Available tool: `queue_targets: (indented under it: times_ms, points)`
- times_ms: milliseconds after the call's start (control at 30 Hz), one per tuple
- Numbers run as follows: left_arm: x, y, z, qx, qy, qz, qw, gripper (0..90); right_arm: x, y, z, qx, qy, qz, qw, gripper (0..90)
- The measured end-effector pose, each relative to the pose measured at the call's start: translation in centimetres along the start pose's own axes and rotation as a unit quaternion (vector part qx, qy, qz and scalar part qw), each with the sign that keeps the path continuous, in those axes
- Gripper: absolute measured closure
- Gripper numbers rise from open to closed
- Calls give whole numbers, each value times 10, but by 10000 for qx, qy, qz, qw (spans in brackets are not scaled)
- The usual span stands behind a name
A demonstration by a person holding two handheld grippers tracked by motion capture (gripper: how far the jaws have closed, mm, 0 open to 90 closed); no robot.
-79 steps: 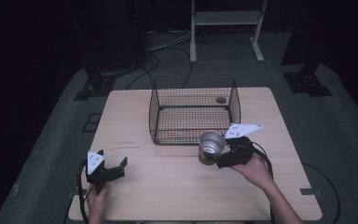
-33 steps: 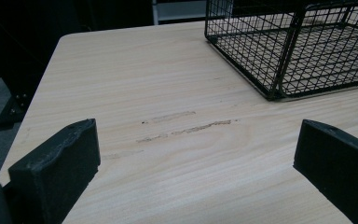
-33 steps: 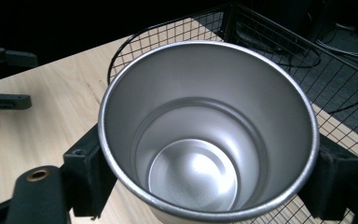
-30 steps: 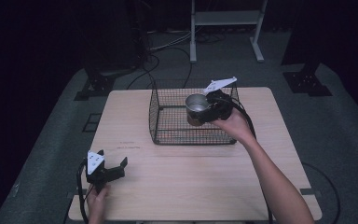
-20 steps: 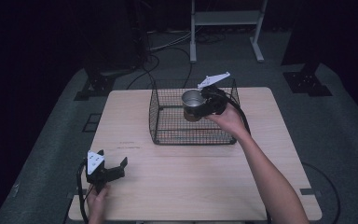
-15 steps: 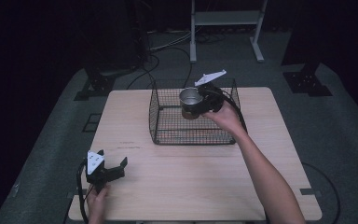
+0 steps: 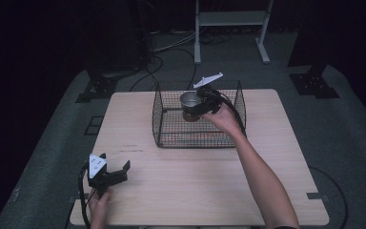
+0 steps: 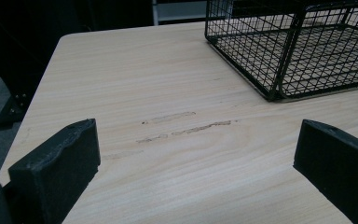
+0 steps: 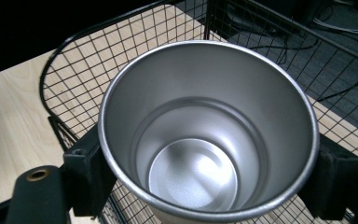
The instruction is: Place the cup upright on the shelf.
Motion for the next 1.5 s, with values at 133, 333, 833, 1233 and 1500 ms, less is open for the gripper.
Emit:
queue_targets:
  times_ms: [133, 333, 833, 1233, 1500]
  points:
    - [0, 0, 0, 2, 16, 0, 10000, 0, 4, -10, -3, 24, -47, 81, 10000, 180]
    - [0, 0, 0, 2, 14, -8, 10000, 0, 10, -21, -3, -7, -134, 124, 9998, 180]
    - [0, 0, -1, -4, -5, -17, 10000, 0, 34, -46, -10, 120, -107, 765, 9969, 180]
    - [0, 0, -1, -4, 0, -19, 10000, 0, 41, -53, -17, 131, -223, 874, 9958, 180]
    - [-1, 0, -1, -5, 8, -30, 10000, 0, 41, -61, -17, 221, -127, 994, 9947, 179]
Point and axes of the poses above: each handheld gripper's, and its own axes: y roughly backward along the jaws, x roughly out of its underside, z roughly to its left, the point moved 10 cm from there along -y, roughly forward along the jaws, and after that the axes turned 1 degree about x, right-handed, at the moved point
